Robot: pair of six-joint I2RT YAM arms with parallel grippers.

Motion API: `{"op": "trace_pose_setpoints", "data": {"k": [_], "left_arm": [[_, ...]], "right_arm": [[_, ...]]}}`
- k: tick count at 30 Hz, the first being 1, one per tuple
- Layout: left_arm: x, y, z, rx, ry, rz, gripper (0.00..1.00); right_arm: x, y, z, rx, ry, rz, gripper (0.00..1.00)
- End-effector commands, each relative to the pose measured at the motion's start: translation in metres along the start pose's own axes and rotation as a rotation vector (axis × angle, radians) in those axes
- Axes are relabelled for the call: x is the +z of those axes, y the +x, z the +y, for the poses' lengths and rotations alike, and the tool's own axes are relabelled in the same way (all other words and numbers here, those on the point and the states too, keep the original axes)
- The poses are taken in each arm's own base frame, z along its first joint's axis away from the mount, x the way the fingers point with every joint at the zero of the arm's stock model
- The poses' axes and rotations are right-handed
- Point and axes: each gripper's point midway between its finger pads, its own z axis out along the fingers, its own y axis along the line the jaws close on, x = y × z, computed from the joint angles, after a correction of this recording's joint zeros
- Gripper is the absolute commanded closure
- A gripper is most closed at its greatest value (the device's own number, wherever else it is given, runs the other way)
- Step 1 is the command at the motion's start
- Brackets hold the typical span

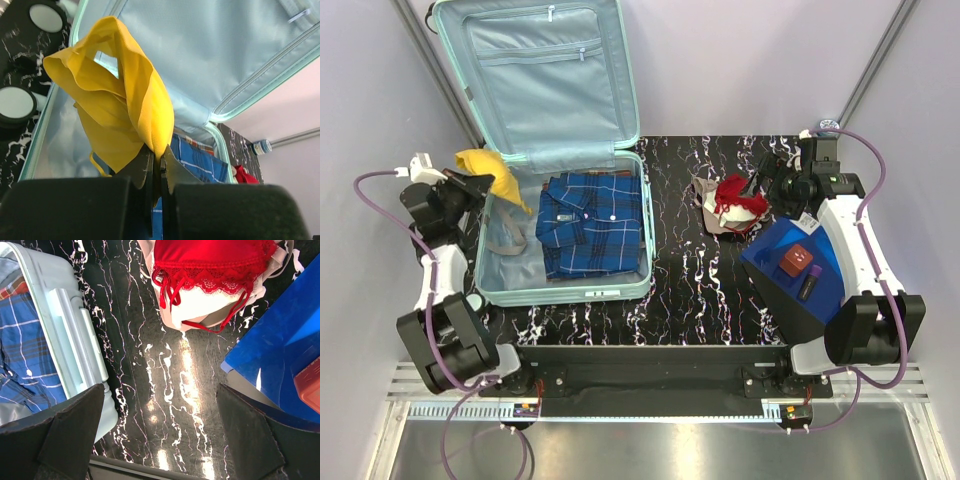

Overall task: Pack the luggage
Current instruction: Place the clothes in the luggage.

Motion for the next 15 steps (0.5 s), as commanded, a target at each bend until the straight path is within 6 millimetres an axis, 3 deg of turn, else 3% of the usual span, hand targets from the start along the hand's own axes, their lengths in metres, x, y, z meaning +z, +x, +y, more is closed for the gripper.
{"op": "trace_pose_setpoints", "data": {"k": [1, 8, 15], "left_arm": [[0.015, -0.003, -0.016, 0.077, 0.089, 0.004, 1.0], [0.038, 0.014, -0.001, 0.123, 0.027, 0.056, 1.0], [0.057, 0.059, 0.029, 0.06, -0.039, 0.169, 1.0]], "right_arm": [[-0.001, -0.003, 0.004, -0.006, -0.025, -0.018, 0.0], [-0.001, 0.001, -0.002, -0.019, -0.009, -0.02, 0.0], [0.0, 0.003, -0.003, -0.022, -0.007, -0.014, 0.0]]}}
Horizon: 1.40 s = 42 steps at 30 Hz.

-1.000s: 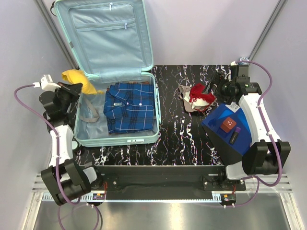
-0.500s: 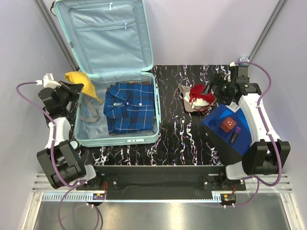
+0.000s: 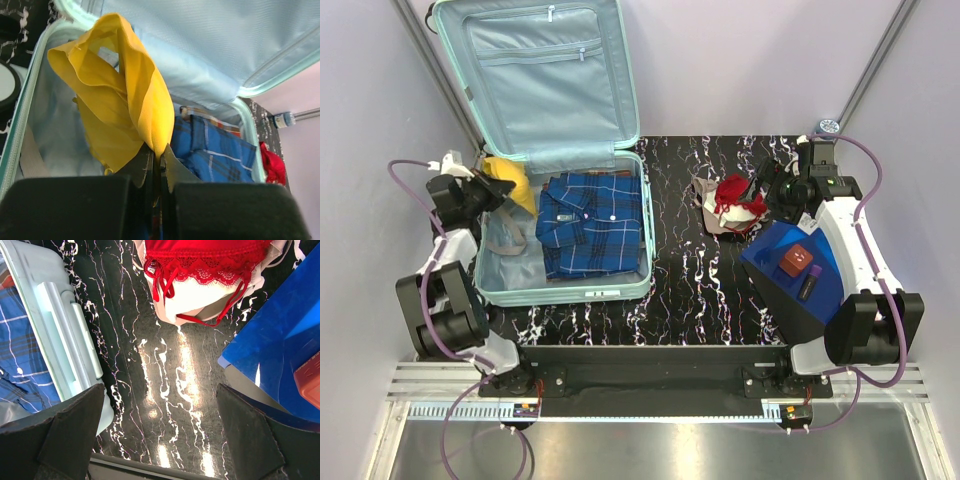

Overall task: Pack the luggage
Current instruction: Place the clothes in the luggage.

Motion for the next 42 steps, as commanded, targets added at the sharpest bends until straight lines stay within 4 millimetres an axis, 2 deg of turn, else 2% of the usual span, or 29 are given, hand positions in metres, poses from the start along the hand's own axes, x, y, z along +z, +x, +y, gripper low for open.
{"op": "trace_pose_setpoints", "data": {"k": [1, 6, 12, 13, 14, 16, 17, 18, 23, 24, 26, 29, 33, 34, 36, 39, 42], "left_arm": [[0.017, 0.003, 0.005, 0.014, -0.018, 0.014, 1.0], [0.026, 0.027, 0.023, -0.082, -0.066, 0.095, 1.0], [0.026, 0.039, 0.042, -0.124, -0.172, 0.134, 1.0], [0.024, 0.04, 0.046, -0.131, -0.197, 0.138, 0.98], [0.024, 0.042, 0.048, -0.135, -0.208, 0.145, 0.93], [0.023, 0.044, 0.052, -0.15, -0.236, 0.158, 0.75], [0.022, 0.044, 0.052, -0.161, -0.244, 0.158, 0.65], [0.02, 0.044, 0.051, -0.162, -0.244, 0.158, 0.49], [0.009, 0.045, 0.046, -0.164, -0.282, 0.167, 0.28], [0.004, 0.04, 0.039, -0.147, -0.285, 0.153, 0.24], [-0.004, 0.042, 0.041, -0.138, -0.328, 0.163, 0.16], [-0.016, 0.044, 0.04, -0.12, -0.357, 0.177, 0.12], [-0.034, 0.059, 0.041, -0.119, -0.387, 0.21, 0.11], [-0.039, 0.057, 0.036, -0.112, -0.377, 0.199, 0.11], [-0.047, 0.064, 0.034, -0.11, -0.381, 0.213, 0.1], [-0.062, 0.063, 0.026, -0.078, -0.379, 0.212, 0.09], [-0.073, 0.052, 0.014, -0.028, -0.363, 0.19, 0.09]], "right_arm": [[-0.008, -0.009, 0.005, -0.032, -0.022, -0.047, 0.0], [-0.01, -0.009, 0.004, -0.038, -0.018, -0.054, 0.0], [-0.011, -0.009, 0.006, -0.033, -0.023, -0.056, 0.0], [-0.011, -0.01, 0.006, -0.034, -0.024, -0.056, 0.0], [-0.012, -0.01, 0.007, -0.035, -0.025, -0.057, 0.0], [-0.012, -0.011, 0.007, -0.031, -0.025, -0.06, 0.0], [-0.012, -0.011, 0.008, -0.034, -0.029, -0.058, 0.0], [-0.013, -0.012, 0.007, -0.032, -0.028, -0.061, 0.0], [-0.014, -0.012, 0.009, -0.035, -0.036, -0.062, 0.0], [-0.013, -0.012, 0.011, -0.036, -0.041, -0.059, 0.0], [-0.013, -0.012, 0.011, -0.033, -0.044, -0.056, 0.0], [-0.012, -0.011, 0.013, -0.033, -0.054, -0.049, 0.0], [-0.012, -0.012, 0.015, -0.041, -0.064, -0.048, 0.0], [-0.012, -0.012, 0.015, -0.042, -0.067, -0.046, 0.0], [-0.012, -0.013, 0.016, -0.043, -0.072, -0.046, 0.0], [-0.008, -0.013, 0.018, -0.044, -0.082, -0.034, 0.0], [-0.002, -0.012, 0.017, -0.042, -0.079, -0.019, 0.02]]}}
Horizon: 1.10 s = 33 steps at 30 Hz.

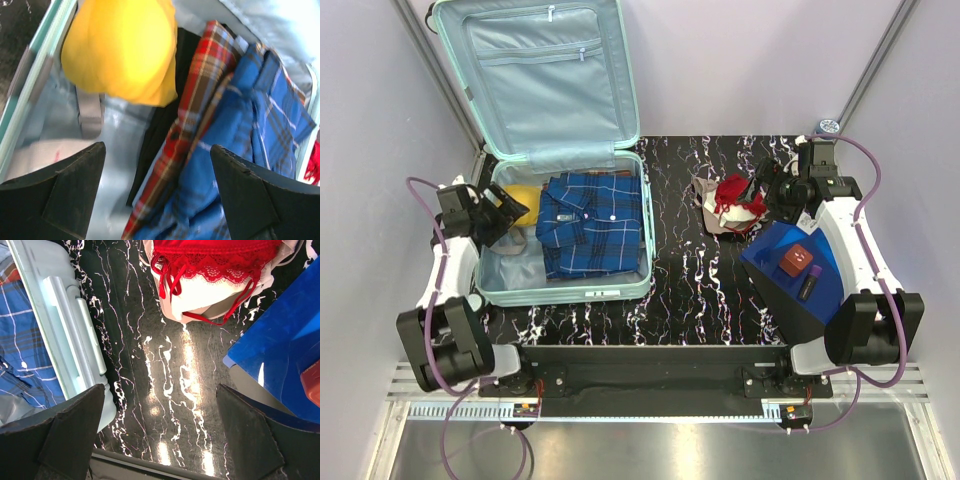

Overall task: Pack the luggage
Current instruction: Place the clothes in the luggage, then pick up the clothes at the center of the board.

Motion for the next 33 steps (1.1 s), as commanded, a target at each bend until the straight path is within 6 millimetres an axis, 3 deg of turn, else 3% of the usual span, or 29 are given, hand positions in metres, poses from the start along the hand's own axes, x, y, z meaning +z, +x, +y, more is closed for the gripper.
{"op": "trace_pose_setpoints", "data": {"k": [1, 9, 11, 18, 26, 33], "left_arm": [[-0.028, -0.011, -0.01, 0.093, 0.011, -0.056, 0.09], [-0.052, -0.031, -0.058, 0.24, 0.089, -0.136, 0.09], [-0.051, -0.026, -0.072, 0.273, 0.107, -0.13, 0.09], [-0.041, -0.012, -0.122, 0.362, 0.163, -0.117, 0.1], [-0.026, 0.01, -0.145, 0.404, 0.202, -0.067, 0.1], [-0.02, 0.022, -0.161, 0.433, 0.232, -0.044, 0.1]], "right_arm": [[0.0, -0.014, 0.012, -0.035, -0.048, -0.027, 0.02], [0.027, -0.015, -0.012, -0.024, 0.048, -0.002, 0.05], [0.038, -0.017, -0.018, -0.017, 0.073, 0.006, 0.05], [0.072, -0.05, -0.03, -0.051, 0.136, -0.042, 0.06], [0.124, -0.073, -0.039, -0.129, 0.189, -0.035, 0.04], [0.162, -0.07, -0.041, -0.178, 0.234, -0.003, 0.04]]}}
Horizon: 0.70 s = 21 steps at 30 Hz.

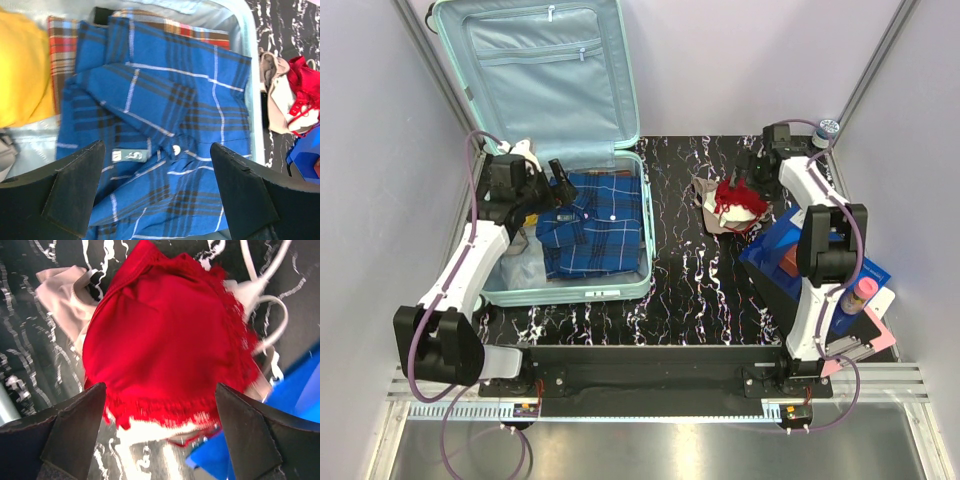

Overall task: Pack the luggage
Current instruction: Pick up the clothes at the center of the board.

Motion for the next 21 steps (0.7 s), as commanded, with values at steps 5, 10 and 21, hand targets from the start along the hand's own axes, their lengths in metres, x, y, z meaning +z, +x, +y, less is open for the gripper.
{"op": "trace_pose_setpoints", "data": {"k": [5, 10, 21], "left_arm": [[0.006, -0.018, -0.023, 0.048, 0.04, -0.058, 0.1], [0.007, -0.013, -0.026, 0.05, 0.048, -0.054, 0.1], [0.006, -0.008, -0.027, 0.052, 0.051, -0.052, 0.1]], "right_arm": [[0.029, -0.015, 0.001, -0.069, 0.083, -0.035, 0.03], [0.043, -0.001, -0.004, -0.078, 0.105, 0.011, 0.06], [0.026, -0.007, 0.001, -0.067, 0.095, -0.015, 0.5]]}}
